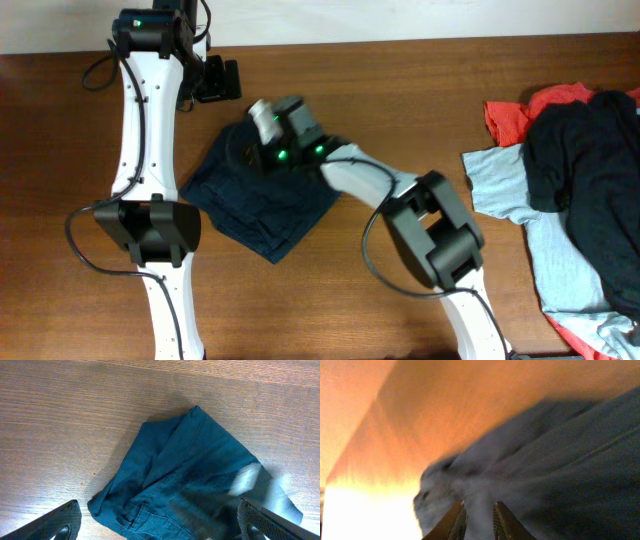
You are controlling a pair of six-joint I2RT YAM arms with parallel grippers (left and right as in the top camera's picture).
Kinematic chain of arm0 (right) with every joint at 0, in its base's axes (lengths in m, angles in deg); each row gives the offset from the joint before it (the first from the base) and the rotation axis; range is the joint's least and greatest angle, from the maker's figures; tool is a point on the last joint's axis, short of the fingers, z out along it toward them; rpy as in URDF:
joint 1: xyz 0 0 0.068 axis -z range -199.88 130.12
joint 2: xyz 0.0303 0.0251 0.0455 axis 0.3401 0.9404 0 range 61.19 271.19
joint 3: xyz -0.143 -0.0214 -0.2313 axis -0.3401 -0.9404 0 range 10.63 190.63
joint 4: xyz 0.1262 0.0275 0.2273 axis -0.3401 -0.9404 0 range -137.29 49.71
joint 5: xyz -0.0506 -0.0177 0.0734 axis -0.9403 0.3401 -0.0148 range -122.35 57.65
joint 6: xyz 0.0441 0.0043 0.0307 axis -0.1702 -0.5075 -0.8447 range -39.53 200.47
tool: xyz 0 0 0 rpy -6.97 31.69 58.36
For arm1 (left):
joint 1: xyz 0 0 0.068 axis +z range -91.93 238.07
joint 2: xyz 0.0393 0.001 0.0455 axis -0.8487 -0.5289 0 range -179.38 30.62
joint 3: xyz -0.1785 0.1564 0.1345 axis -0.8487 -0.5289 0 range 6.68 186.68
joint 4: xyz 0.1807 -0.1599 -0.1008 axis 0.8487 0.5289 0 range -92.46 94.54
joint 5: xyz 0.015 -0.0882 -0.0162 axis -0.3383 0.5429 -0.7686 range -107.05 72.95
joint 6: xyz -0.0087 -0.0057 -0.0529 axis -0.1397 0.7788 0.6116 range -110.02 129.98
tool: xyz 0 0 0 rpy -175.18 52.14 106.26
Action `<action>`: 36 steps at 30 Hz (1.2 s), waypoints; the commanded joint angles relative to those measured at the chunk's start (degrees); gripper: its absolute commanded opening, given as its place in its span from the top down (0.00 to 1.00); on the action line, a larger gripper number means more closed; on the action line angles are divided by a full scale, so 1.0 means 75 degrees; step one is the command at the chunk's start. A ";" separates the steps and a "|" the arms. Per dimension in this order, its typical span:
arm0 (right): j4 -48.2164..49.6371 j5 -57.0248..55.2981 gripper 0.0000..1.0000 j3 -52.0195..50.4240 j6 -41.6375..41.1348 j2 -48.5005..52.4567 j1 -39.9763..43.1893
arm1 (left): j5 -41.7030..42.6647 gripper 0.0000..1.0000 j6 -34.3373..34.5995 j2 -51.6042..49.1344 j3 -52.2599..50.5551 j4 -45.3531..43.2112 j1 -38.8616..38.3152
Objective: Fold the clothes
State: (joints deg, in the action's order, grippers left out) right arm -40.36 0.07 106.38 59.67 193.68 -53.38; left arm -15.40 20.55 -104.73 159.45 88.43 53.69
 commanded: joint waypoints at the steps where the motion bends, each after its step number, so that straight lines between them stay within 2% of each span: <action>1: 0.0125 0.1204 0.76 0.0286 -0.0140 -0.0050 0.0641 | -0.0020 0.01 0.0041 -0.0009 -0.0038 0.0012 -0.0009; 3: -0.0079 0.2189 0.76 0.0443 -0.0160 -0.0143 0.0944 | -0.0020 0.01 0.0041 -0.0009 -0.0038 0.0009 -0.0015; 5: -0.0813 0.2541 0.76 0.0586 -0.0154 -0.0277 0.1224 | -0.0020 0.01 0.0041 -0.0009 -0.0038 0.0009 -0.0015; 8: -0.2159 0.2445 0.77 0.0647 0.0102 -0.0463 0.1629 | -0.0020 0.01 0.0041 -0.0009 -0.0038 0.0009 -0.0015; 11: -0.3238 0.2366 0.82 0.0641 0.0417 -0.0472 0.1920 | -0.0020 0.01 0.0041 -0.0009 -0.0038 0.0012 -0.0015; 16: -0.4878 0.0968 0.90 0.0621 0.0831 -0.0306 0.2031 | -0.0023 0.01 0.0041 -0.0009 -0.0038 0.0009 -0.0029; 18: -0.5409 0.0979 0.96 0.0621 0.1227 -0.0294 0.2017 | -0.0020 0.01 0.0041 -0.0009 -0.0038 0.0009 -0.0029; 22: -0.6339 0.0973 0.96 0.0624 0.2340 -0.0425 0.2136 | -0.0020 0.01 0.0041 -0.0009 -0.0038 0.0009 -0.0029; 24: -0.6671 0.0973 0.94 0.0624 0.2553 -0.0527 0.2294 | -0.0195 0.01 0.0038 -0.0009 -0.0038 -0.0428 -0.0023; 26: -0.7050 0.0790 0.86 0.0624 0.2550 -0.0644 0.2541 | -0.0423 0.01 0.0032 -0.0009 -0.0038 -0.1093 -0.0023; 28: -0.7493 0.0466 0.85 0.0624 0.2553 -0.0743 0.2830 | -0.0478 0.01 0.0038 -0.0009 -0.0038 -0.1489 -0.0023; 33: -0.8550 0.0376 0.81 0.0624 0.3625 -0.0973 0.3672 | -0.0478 0.01 0.0038 -0.0009 -0.0038 -0.1547 -0.0023; 35: -0.8778 0.0149 0.73 0.0624 0.3800 -0.0988 0.3978 | -0.0478 0.01 0.0038 -0.0009 -0.0038 -0.1547 -0.0023; 36: -0.8874 -0.0090 0.64 0.0624 0.3800 -0.0988 0.4138 | -0.0478 0.01 0.0038 -0.0009 -0.0038 -0.1547 -0.0023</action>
State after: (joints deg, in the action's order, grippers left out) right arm -105.65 3.48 110.51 83.21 188.81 -25.20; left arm -18.14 20.55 -104.73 159.34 76.97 53.65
